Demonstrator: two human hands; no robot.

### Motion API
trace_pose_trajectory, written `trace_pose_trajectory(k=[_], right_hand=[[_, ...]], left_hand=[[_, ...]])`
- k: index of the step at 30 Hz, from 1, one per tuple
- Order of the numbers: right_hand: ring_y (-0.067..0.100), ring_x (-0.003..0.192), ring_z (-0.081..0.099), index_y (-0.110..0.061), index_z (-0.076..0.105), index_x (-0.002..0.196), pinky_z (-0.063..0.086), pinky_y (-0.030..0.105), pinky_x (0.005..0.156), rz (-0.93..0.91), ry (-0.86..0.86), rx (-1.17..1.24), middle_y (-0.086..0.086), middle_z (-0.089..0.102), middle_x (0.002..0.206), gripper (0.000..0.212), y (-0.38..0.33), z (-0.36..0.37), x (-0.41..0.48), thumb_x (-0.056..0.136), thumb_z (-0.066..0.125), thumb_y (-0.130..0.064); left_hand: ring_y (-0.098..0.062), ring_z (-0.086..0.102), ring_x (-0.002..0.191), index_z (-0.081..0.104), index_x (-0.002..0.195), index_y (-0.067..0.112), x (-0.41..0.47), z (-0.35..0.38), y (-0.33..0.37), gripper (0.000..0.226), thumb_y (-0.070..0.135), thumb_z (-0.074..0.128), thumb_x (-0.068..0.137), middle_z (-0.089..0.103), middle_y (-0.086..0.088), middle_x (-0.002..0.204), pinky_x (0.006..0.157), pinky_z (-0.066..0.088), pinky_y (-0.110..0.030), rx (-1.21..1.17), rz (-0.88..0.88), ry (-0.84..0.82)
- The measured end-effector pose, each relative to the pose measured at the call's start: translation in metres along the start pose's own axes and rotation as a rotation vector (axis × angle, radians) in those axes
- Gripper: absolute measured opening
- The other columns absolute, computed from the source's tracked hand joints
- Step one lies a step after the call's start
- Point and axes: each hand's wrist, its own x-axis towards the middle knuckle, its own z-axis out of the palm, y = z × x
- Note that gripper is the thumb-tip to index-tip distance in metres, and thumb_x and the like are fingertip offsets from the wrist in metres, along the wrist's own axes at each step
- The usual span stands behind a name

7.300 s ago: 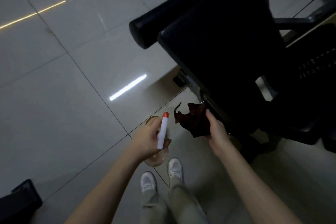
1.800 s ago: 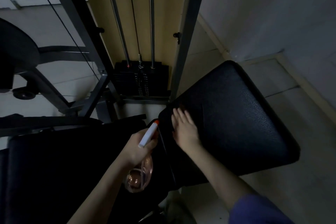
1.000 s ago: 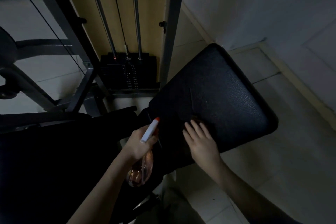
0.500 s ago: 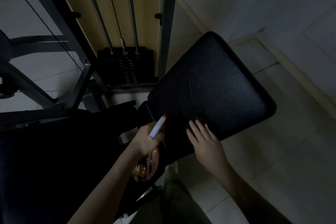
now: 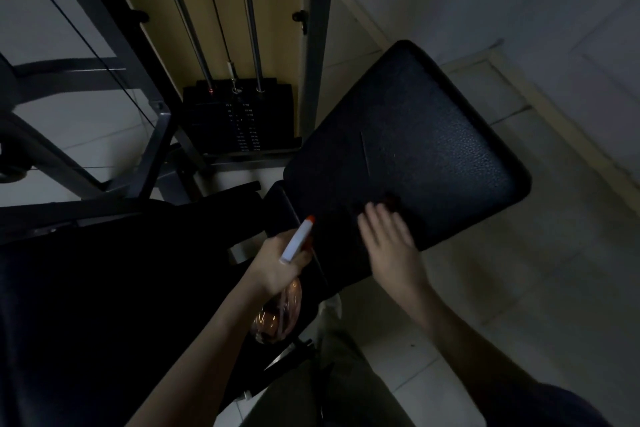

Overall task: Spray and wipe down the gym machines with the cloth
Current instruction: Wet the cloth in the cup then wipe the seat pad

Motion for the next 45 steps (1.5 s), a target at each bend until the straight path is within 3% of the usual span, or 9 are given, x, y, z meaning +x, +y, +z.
trace_pose_trajectory(k=[5, 13, 16, 20, 30, 32, 36, 41, 45], right_hand=[[0.029, 0.124, 0.051, -0.004, 0.065, 0.116, 0.037, 0.043, 0.105, -0.086, -0.144, 0.035, 0.017, 0.053, 0.134, 0.059, -0.010, 0.001, -0.006, 0.058, 0.079, -0.006], [0.032, 0.136, 0.029, -0.008, 0.054, 0.130, 0.017, 0.044, 0.112, 0.194, 0.071, -0.034, 0.022, 0.036, 0.146, 0.049, 0.033, -0.025, -0.006, 0.084, 0.062, -0.024], [0.034, 0.134, 0.036, -0.007, 0.057, 0.127, 0.015, 0.044, 0.111, 0.109, -0.103, -0.024, 0.023, 0.038, 0.144, 0.063, -0.008, 0.002, 0.005, 0.070, 0.078, -0.021], [0.028, 0.123, 0.052, -0.013, 0.070, 0.111, 0.019, 0.040, 0.109, -0.133, -0.356, -0.007, 0.015, 0.054, 0.133, 0.066, -0.054, 0.035, -0.001, 0.047, 0.089, -0.017], [0.034, 0.127, 0.047, -0.002, 0.063, 0.119, 0.019, 0.045, 0.111, -0.142, -0.143, 0.055, 0.022, 0.049, 0.136, 0.045, -0.024, 0.024, 0.003, 0.076, 0.051, -0.011], [0.033, 0.136, 0.034, -0.005, 0.053, 0.131, 0.005, 0.045, 0.116, -0.238, -0.284, 0.045, 0.020, 0.036, 0.146, 0.053, -0.048, 0.036, 0.012, 0.079, 0.063, -0.011], [0.028, 0.145, -0.001, -0.006, 0.014, 0.148, -0.017, 0.039, 0.108, -0.485, -0.528, -0.075, 0.015, 0.003, 0.157, 0.055, -0.078, 0.053, 0.015, 0.097, 0.035, -0.013], [0.027, 0.128, 0.047, -0.010, 0.064, 0.121, 0.021, 0.042, 0.110, -0.326, -0.382, 0.008, 0.014, 0.053, 0.135, 0.061, -0.059, 0.039, 0.025, 0.063, 0.078, -0.019], [0.037, 0.128, 0.045, 0.005, 0.050, 0.128, 0.030, 0.049, 0.108, -0.053, -0.070, 0.051, 0.025, 0.045, 0.138, 0.055, -0.037, 0.018, 0.075, 0.074, 0.060, -0.001]], left_hand=[[-0.030, 0.062, 0.077, 0.059, 0.087, 0.012, -0.004, -0.004, -0.010, 0.011, 0.001, 0.059, 0.087, 0.063, -0.013, 0.084, 0.073, 0.052, -0.046, -0.035, -0.038, 0.014], [-0.036, 0.061, 0.074, 0.057, 0.091, -0.005, -0.011, -0.004, -0.022, 0.032, 0.022, 0.055, 0.073, 0.062, -0.022, 0.084, 0.067, 0.051, -0.045, -0.034, -0.029, 0.061], [-0.022, 0.057, 0.069, 0.057, 0.084, 0.011, -0.012, -0.003, -0.025, 0.004, 0.010, 0.061, 0.085, 0.060, -0.010, 0.078, 0.061, 0.047, -0.027, -0.023, -0.032, 0.053], [-0.015, 0.055, 0.066, 0.048, 0.077, 0.030, -0.014, -0.006, -0.032, 0.028, 0.006, 0.058, 0.087, 0.056, 0.000, 0.074, 0.062, 0.046, -0.027, 0.027, -0.017, 0.080], [-0.017, 0.055, 0.066, 0.051, 0.084, 0.028, -0.015, -0.013, -0.044, 0.012, 0.023, 0.056, 0.074, 0.056, -0.001, 0.076, 0.061, 0.046, -0.030, -0.064, -0.088, 0.164], [-0.014, 0.055, 0.066, 0.051, 0.089, 0.028, -0.013, -0.012, -0.049, 0.020, 0.011, 0.061, 0.084, 0.056, 0.000, 0.078, 0.060, 0.045, -0.026, -0.075, -0.100, 0.188], [-0.015, 0.056, 0.070, 0.051, 0.090, 0.026, -0.009, -0.013, -0.054, 0.027, 0.001, 0.059, 0.087, 0.057, -0.001, 0.082, 0.067, 0.050, -0.033, -0.060, -0.114, 0.199], [-0.014, 0.055, 0.062, 0.052, 0.085, 0.024, -0.003, -0.020, -0.054, 0.015, 0.013, 0.060, 0.080, 0.056, 0.000, 0.074, 0.061, 0.050, -0.029, -0.067, -0.065, 0.209], [0.000, 0.052, 0.058, 0.046, 0.080, 0.032, 0.004, -0.024, -0.048, 0.015, 0.019, 0.054, 0.074, 0.052, 0.005, 0.073, 0.056, 0.043, -0.011, -0.071, -0.007, 0.218]])
